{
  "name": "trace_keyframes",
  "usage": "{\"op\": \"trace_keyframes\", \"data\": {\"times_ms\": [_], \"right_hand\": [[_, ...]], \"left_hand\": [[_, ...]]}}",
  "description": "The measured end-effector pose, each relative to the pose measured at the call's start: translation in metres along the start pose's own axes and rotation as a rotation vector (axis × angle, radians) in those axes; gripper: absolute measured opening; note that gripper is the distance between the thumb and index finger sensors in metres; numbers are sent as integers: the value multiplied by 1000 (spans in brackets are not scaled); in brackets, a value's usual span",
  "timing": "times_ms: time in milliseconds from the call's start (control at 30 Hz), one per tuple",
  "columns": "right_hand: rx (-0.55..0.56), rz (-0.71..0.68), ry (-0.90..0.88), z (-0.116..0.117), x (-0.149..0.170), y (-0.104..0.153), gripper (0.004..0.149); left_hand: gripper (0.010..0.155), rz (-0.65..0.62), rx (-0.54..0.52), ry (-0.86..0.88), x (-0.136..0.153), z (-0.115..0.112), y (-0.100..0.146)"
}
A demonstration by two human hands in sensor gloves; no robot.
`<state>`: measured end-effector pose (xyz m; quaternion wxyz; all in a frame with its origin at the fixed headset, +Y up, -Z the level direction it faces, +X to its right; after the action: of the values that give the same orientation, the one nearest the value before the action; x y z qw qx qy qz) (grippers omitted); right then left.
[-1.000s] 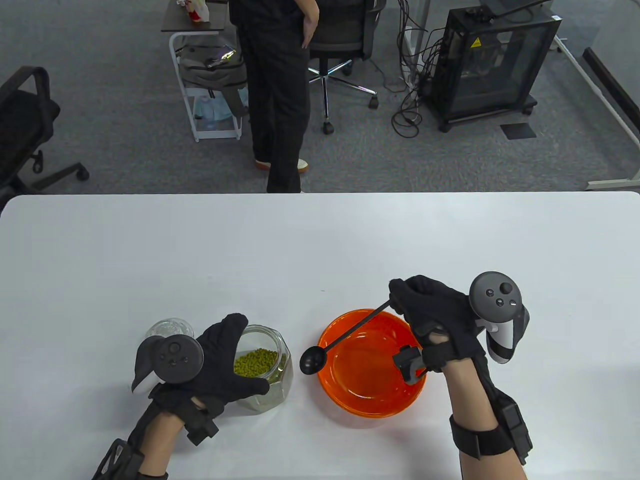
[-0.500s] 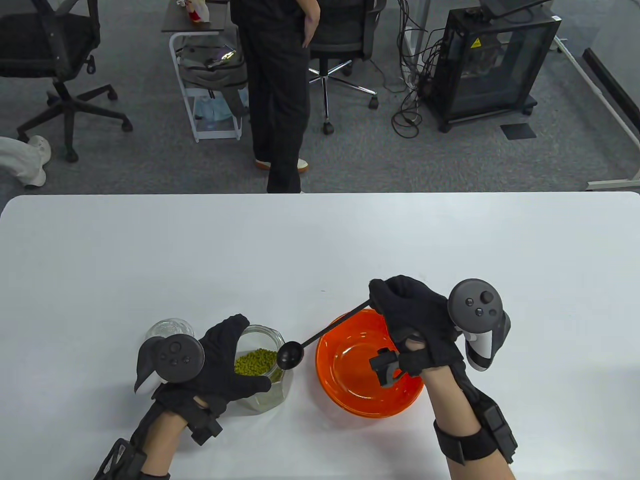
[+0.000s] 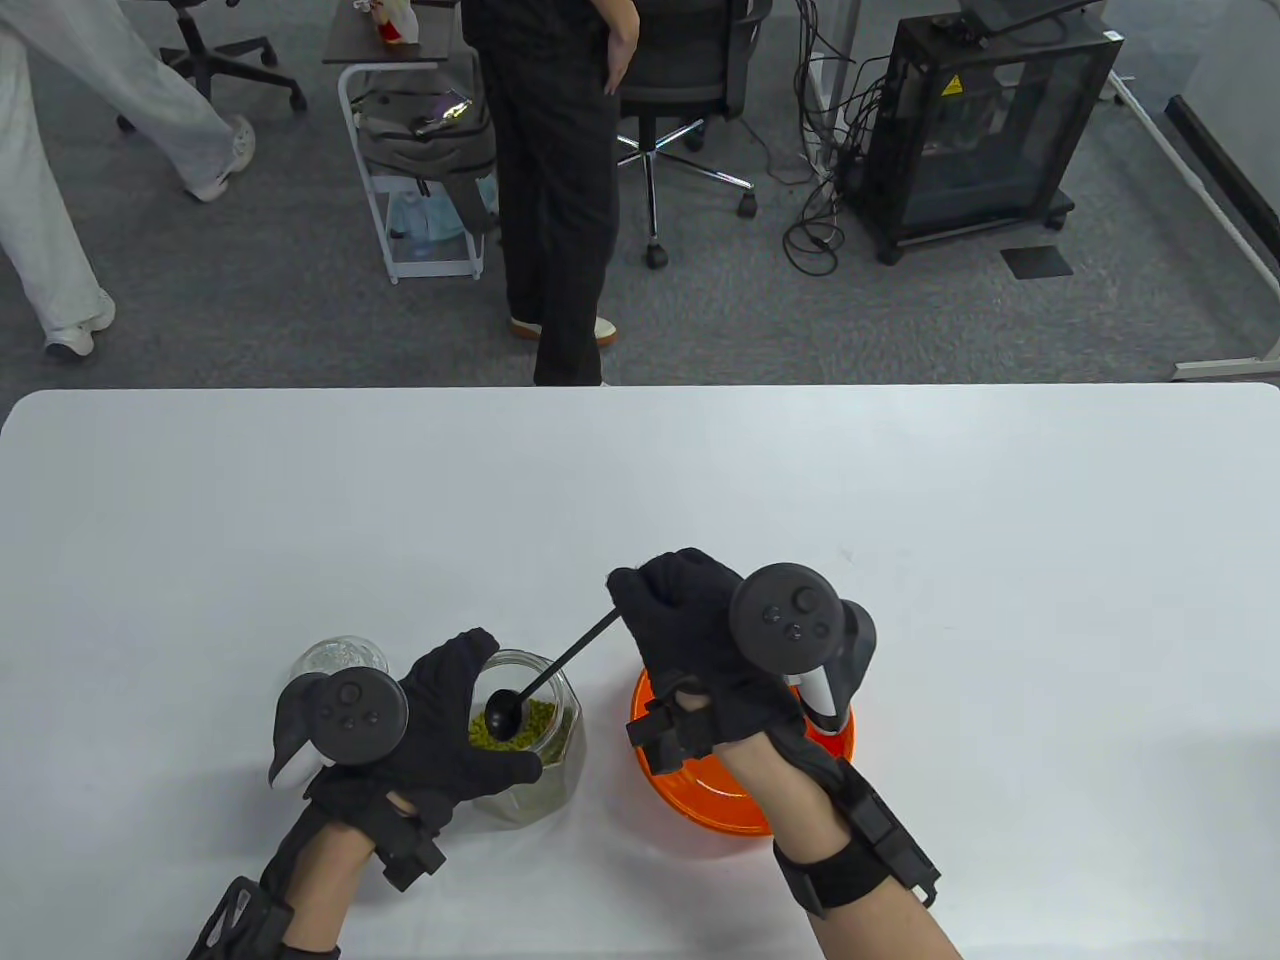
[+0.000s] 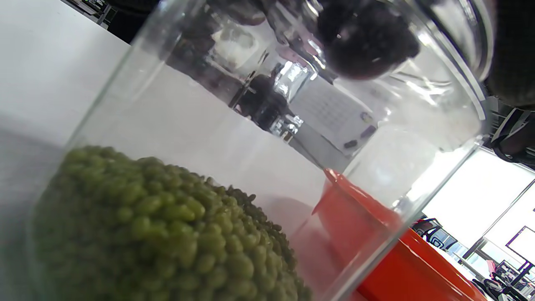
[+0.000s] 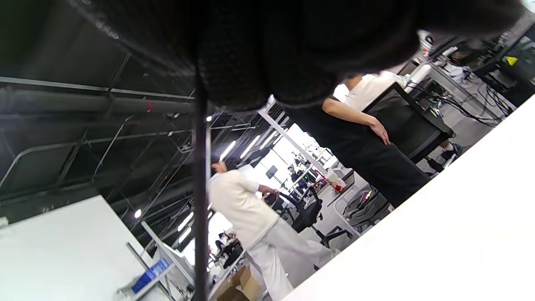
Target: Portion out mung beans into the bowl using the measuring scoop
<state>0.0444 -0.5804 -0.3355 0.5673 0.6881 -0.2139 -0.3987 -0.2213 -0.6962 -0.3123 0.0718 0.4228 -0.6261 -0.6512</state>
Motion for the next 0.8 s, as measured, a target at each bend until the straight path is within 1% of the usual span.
{"op": "trace_keyframes", "data": {"times_ms": [200, 333, 400, 433, 467, 533, 567, 667, 700, 733, 767, 800], "right_hand": [[-14, -93, 141, 33, -22, 0, 41], [-5, -194, 215, 47, -34, 3, 40], [-25, -195, 244, 53, -36, 4, 40], [-7, -227, 286, 58, -40, 6, 40], [-8, -237, 312, 59, -41, 7, 40], [-18, -277, 426, 67, -44, 11, 40], [-28, -279, 436, 69, -43, 10, 40], [-91, -236, 387, 73, -34, 6, 40], [-128, -203, 369, 73, -30, 4, 41], [-194, -159, 357, 74, -24, -1, 42], [-218, -144, 350, 74, -23, -2, 42], [-269, -128, 302, 74, -19, -4, 42]], "left_hand": [[126, 0, 2, -1, 0, 0, 0], [126, 1, 2, 1, 1, 0, 0], [126, 1, 3, 0, 1, 0, 0], [126, 0, 2, 1, 1, 0, 0], [126, 1, 2, 2, 1, 0, 0], [126, 0, 2, 1, 1, 0, -1], [126, 0, 2, 1, 1, 0, -1], [126, 0, 4, 1, 1, 0, 0], [126, 0, 4, 0, 1, 0, 0], [126, 0, 4, 2, 1, 0, 0], [126, 0, 4, 2, 1, 0, 0], [126, 0, 4, 1, 1, 0, 0]]}}
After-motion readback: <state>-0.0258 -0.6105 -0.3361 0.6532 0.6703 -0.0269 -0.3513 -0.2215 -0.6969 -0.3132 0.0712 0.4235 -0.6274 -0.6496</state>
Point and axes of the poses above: the tracker on the back of each hand, its own x axis roughly to the little-finger side, its own y axis roughly from the fingertips to the wrist, z = x × y, the point moved 3 cm from there along -y, roughly from the wrist to the fingertips, and after that the axes turned 7 degrees about -x, right-handed, at the moved point
